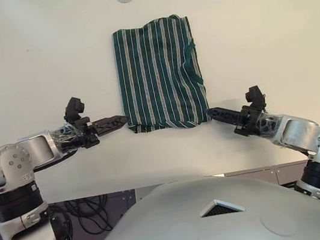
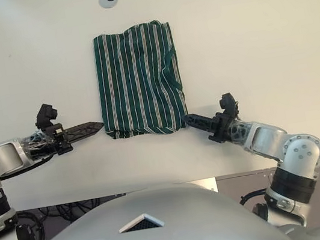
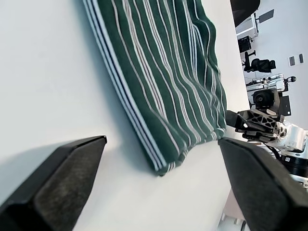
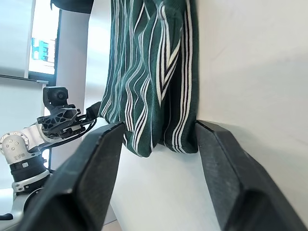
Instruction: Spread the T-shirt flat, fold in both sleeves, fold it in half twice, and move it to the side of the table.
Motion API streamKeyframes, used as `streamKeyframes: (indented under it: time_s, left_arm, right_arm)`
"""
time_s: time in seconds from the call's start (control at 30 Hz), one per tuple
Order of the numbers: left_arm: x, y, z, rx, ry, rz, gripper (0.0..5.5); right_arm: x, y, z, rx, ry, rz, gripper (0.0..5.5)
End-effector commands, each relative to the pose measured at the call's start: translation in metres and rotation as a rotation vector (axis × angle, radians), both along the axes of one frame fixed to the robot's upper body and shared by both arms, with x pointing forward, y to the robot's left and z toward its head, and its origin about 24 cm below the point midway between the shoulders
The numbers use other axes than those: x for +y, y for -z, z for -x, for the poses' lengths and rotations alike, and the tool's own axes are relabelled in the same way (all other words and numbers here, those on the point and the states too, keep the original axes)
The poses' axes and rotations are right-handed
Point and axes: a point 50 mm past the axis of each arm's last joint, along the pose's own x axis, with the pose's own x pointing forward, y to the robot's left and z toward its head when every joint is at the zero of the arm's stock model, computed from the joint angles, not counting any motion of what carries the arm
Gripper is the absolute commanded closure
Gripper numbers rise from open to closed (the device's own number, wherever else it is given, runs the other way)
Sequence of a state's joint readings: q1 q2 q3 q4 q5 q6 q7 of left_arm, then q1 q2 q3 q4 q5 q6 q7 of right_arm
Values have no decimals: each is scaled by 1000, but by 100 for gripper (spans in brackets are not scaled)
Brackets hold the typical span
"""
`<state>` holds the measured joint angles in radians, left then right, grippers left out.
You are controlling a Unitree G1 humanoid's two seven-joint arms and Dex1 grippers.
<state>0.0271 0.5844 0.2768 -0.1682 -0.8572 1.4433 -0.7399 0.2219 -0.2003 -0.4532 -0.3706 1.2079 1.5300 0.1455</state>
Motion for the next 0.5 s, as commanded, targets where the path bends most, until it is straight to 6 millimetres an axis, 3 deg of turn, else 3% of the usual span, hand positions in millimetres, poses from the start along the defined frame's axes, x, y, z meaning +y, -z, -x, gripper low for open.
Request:
streamKeyframes:
  time_s: [0.03, 0.1, 0.3, 0.5]
  left_arm:
    - [-5, 10, 2, 64, 6, -37, 123]
    - [-5, 12, 2, 74, 11, -35, 123]
    - [-7, 16, 6, 97, 46, -38, 117]
    - [-13, 18, 3, 95, 59, -31, 204]
  right_arm:
    - [8, 11, 2, 68, 10, 19, 285]
    - [10, 12, 0, 72, 17, 20, 285]
    - [12, 15, -3, 80, 17, 34, 383]
    - [11, 17, -1, 83, 15, 51, 463]
